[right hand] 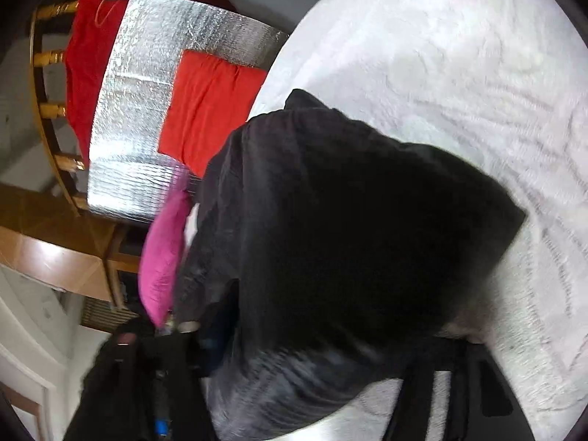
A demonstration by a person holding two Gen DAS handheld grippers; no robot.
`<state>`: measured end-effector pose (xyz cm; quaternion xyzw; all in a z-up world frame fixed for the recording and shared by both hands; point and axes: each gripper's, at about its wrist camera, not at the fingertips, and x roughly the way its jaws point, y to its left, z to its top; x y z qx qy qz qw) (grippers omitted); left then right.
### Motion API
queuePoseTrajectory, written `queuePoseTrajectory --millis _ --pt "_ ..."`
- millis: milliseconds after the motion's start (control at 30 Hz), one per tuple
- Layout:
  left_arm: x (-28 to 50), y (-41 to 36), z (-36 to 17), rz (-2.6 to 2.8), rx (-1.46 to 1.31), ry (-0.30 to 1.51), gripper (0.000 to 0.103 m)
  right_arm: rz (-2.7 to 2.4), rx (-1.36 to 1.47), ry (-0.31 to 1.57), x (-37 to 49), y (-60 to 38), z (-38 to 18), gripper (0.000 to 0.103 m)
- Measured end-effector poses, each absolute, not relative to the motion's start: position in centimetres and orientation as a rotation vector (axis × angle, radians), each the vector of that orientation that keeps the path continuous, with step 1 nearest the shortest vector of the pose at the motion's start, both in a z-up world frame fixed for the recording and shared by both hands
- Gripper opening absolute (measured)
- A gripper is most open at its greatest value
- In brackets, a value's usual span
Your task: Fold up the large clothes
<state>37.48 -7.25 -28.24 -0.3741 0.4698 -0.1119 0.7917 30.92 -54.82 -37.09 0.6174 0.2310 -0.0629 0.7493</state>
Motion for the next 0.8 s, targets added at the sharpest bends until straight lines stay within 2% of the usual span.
queuePoseTrajectory --millis 133,300,600,667,700,733,767,800 --pt "36.8 -7.6 -26.9 -0.238 -0.720 0.980 0.023 -0.136 1.285 0.498 30.4 -54.6 -36.0 0.041" --pt "35.7 -7.1 -26.0 -0.231 -0.708 0.986 0.020 -0.124 1.211 0.488 28.8 -53.8 -34.2 0.040" --pt "30.2 -5.4 -26.1 -0.255 -0.604 1.040 0.021 -0.088 1.150 0.539 21.7 -52.4 -34.2 0.039" --pt "30.0 -5.2 -26.7 -0.260 -0.582 1.069 0.029 -0.077 1.139 0.572 20.6 -52.1 -35.1 0.039" --pt "30.4 -4.9 -27.5 -0.249 -0.581 1.114 0.040 -0.066 1.153 0.602 20.5 -52.1 -35.7 0.041" --pt "30.5 -4.2 -28.0 -0.239 -0.606 1.157 0.051 -0.056 1.186 0.621 20.5 -52.4 -36.4 0.049" --pt "30.3 -3.6 -28.3 -0.228 -0.637 1.188 0.055 -0.052 1.236 0.644 20.3 -52.7 -37.0 0.056" --pt "29.9 -2.7 -28.1 -0.219 -0.668 1.209 0.060 -0.057 1.281 0.677 20.1 -53.0 -37.4 0.072"
